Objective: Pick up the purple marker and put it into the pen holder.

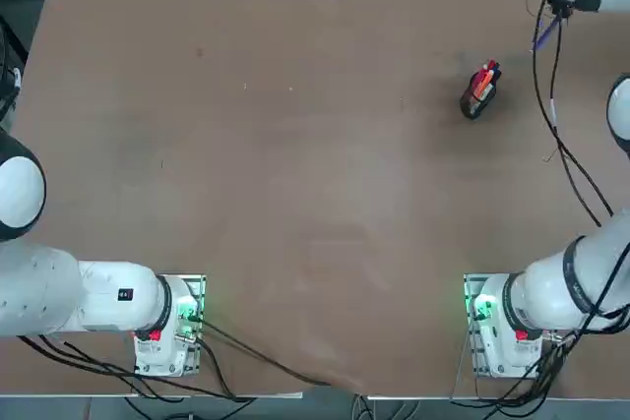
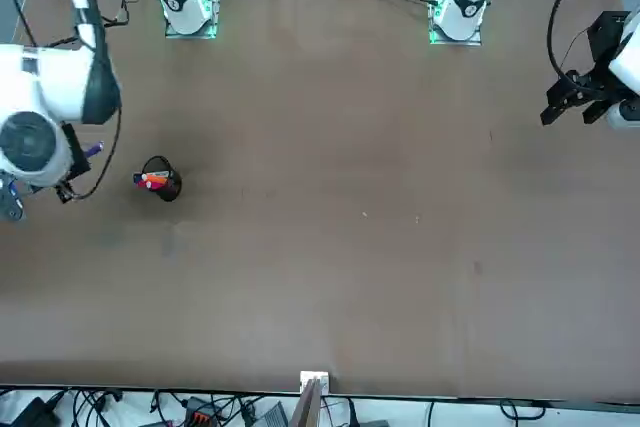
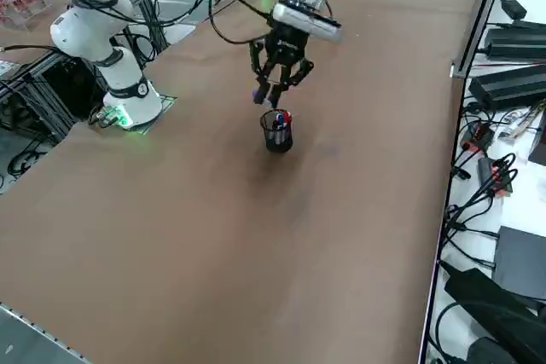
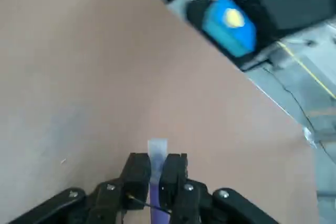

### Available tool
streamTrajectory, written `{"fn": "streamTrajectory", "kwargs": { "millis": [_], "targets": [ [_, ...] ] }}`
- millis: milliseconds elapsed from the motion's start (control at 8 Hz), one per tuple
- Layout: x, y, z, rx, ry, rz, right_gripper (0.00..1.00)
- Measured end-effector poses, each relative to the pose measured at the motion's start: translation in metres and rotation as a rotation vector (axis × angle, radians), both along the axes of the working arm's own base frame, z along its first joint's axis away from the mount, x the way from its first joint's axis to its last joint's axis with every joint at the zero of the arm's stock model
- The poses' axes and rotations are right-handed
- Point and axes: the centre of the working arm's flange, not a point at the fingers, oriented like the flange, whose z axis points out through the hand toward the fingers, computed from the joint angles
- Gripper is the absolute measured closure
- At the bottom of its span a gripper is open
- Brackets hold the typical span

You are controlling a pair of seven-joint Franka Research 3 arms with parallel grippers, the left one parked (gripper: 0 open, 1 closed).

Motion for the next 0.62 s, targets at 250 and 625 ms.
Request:
{"fn": "streamTrajectory", "kwargs": {
  "millis": [250, 625],
  "targets": [
    [-0.01, 0.015, -0.004, -0.143, -0.113, -0.214, 0.86],
    [-0.025, 0.058, -0.04, -0.349, -0.195, -0.397, 0.86]
  ]
}}
